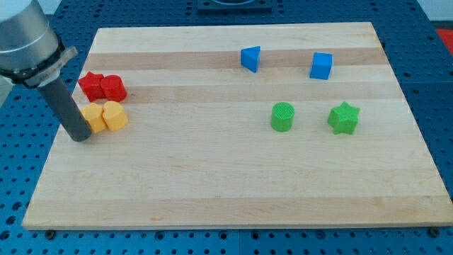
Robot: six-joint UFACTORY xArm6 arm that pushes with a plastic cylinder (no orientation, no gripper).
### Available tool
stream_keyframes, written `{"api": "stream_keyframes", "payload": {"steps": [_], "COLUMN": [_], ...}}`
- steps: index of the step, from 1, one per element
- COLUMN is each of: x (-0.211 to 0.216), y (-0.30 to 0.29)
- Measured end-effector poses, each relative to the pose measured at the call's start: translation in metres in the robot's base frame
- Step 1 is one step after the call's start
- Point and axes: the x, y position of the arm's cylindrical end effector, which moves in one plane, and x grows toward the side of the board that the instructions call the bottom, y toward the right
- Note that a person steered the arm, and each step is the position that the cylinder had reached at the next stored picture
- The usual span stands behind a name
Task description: Place the yellow heart below the red circle
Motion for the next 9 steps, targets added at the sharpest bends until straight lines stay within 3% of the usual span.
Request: {"api": "stream_keyframes", "payload": {"steps": [1, 3, 4, 7, 9], "x": [0.002, 0.033, 0.016, -0.033, 0.001], "y": [-0.003, 0.061, 0.068, 0.060, 0.030]}}
